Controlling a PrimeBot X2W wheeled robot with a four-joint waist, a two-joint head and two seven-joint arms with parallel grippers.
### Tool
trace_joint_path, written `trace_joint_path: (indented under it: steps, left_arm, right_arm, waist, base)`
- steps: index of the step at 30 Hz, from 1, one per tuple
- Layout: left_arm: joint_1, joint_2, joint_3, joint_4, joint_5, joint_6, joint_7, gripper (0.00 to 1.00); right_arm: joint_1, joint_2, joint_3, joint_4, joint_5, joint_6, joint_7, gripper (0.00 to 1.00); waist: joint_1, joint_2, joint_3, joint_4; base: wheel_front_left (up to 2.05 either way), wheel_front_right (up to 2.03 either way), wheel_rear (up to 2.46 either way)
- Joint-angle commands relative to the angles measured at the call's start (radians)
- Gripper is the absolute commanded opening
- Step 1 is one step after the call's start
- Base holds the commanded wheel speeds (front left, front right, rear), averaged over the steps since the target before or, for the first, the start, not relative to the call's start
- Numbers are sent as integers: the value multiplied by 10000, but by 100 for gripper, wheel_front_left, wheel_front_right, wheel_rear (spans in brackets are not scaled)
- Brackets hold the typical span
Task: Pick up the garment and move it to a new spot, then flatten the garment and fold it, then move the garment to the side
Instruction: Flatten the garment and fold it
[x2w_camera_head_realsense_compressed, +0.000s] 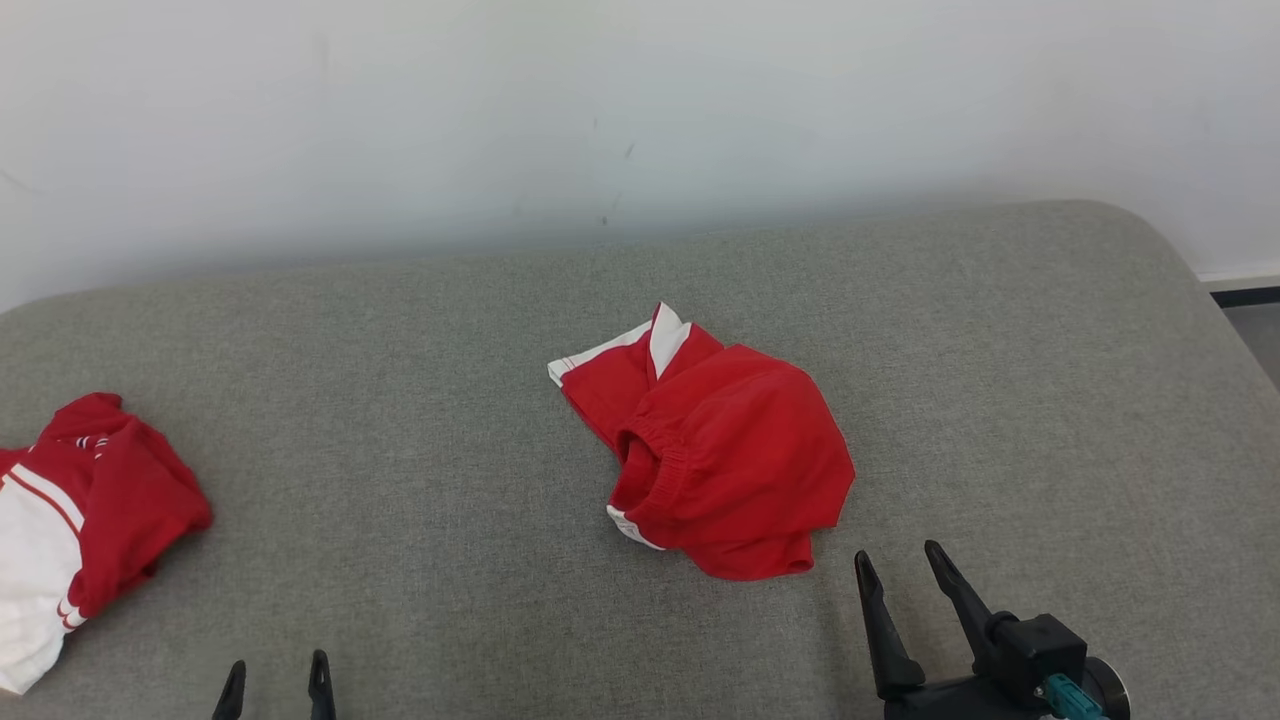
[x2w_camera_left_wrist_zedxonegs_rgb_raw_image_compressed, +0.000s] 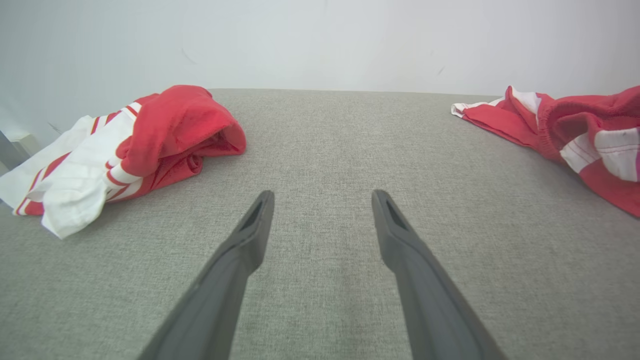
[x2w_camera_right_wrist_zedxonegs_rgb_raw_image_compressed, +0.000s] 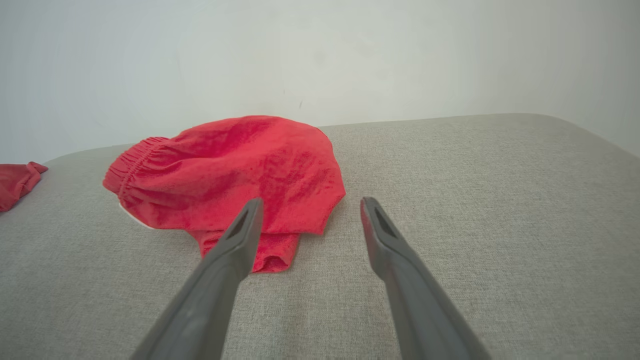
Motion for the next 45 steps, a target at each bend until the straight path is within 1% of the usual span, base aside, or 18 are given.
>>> trace_joint_path:
  steps: [1, 6, 9, 11, 14, 18, 20, 22, 23, 24, 26, 30, 37, 42, 45]
  left_arm:
    - [-10, -44, -63, -43, 71, -53, -34, 100]
    - [-291, -37, -428, -65, -120, -96, -34, 100]
    - [-473, -41, -845, -145, -270, -158, -34, 100]
    - [-648, -40, -1205, -178, -610, -178, -34, 100]
    - [-1026, -41, -2043, -256, -787, -252, -34, 100]
    - [-1671, -34, -3567, -408, -1193, -236, -34, 100]
    - [-2070, 139, -4393, -356, -1441, -226, -34, 100]
    - [-2425, 289, -4999, -239, -1878, -220, -34, 100]
    - [-2658, 399, -5342, -209, -1923, -222, -34, 100]
    - [-2658, 399, -5342, -209, -1923, -222, -34, 100]
    - [-3041, 547, -5756, -189, -2109, -222, -34, 100]
    - [-3574, 737, -6167, -121, -2104, -223, -34, 100]
    - [-4180, 1029, -6937, 367, -2274, -224, -34, 100]
    - [-4430, 1120, -7046, 611, -2162, -225, -34, 100]
    - [-4668, 1226, -7422, 904, -2204, -225, -32, 100]
  right_arm:
    - [95, 26, 21, -3, -15, -21, -3, 100]
    - [-46, 28, 42, -7, 26, -21, -3, 100]
    - [-175, 27, 88, -18, 46, -21, -3, 100]
    - [-315, 28, 122, -28, 63, -21, -3, 100]
    - [-501, 28, 190, -32, 62, -21, -3, 100]
    - [-751, 5, 272, -67, 23, -21, -3, 100]
    - [-849, -19, 329, -62, 33, -21, -3, 100]
    - [-937, -38, 384, -54, 64, -21, -3, 100]
    - [-981, -44, 390, -41, 87, -21, -3, 100]
    - [-981, -44, 390, -41, 87, -21, -3, 100]
    - [-1062, -53, 406, -26, 105, -21, -3, 100]
    - [-1117, -70, 413, -43, 133, -21, -3, 100]
    - [-1180, -54, 481, -1, 298, -21, -3, 100]
    - [-1187, -41, 550, 18, 366, -21, -3, 100]
    - [-1188, -19, 615, 27, 401, -22, -3, 100]
  waist:
    - [0, 1, 16, 1]
    - [0, 1, 262, 66]
    - [0, 1, 490, 112]
    - [0, 1, 703, 131]
    - [0, 1, 1019, 140]
    - [0, 1, 1404, 95]
    - [0, 1, 1562, 40]
    - [0, 1, 1695, -46]
    - [0, 1, 1752, -89]
    - [0, 1, 1752, -89]
    - [0, 1, 1860, -179]
    - [0, 1, 2011, -339]
    - [0, 1, 2100, -551]
    - [0, 1, 2140, -668]
    - [0, 1, 2154, -745]
  base:
    - [0, 0, 0]
    - [0, 0, 0]
    - [0, 0, 0]
    - [0, 0, 0]
    - [0, 0, 0]
    - [0, 0, 0]
    - [0, 0, 0]
    - [0, 0, 0]
    - [0, 0, 0]
    - [0, 0, 0]
    - [0, 0, 0]
    - [0, 0, 0]
    - [0, 0, 0]
    - [0, 0, 0]
    - [0, 0, 0]
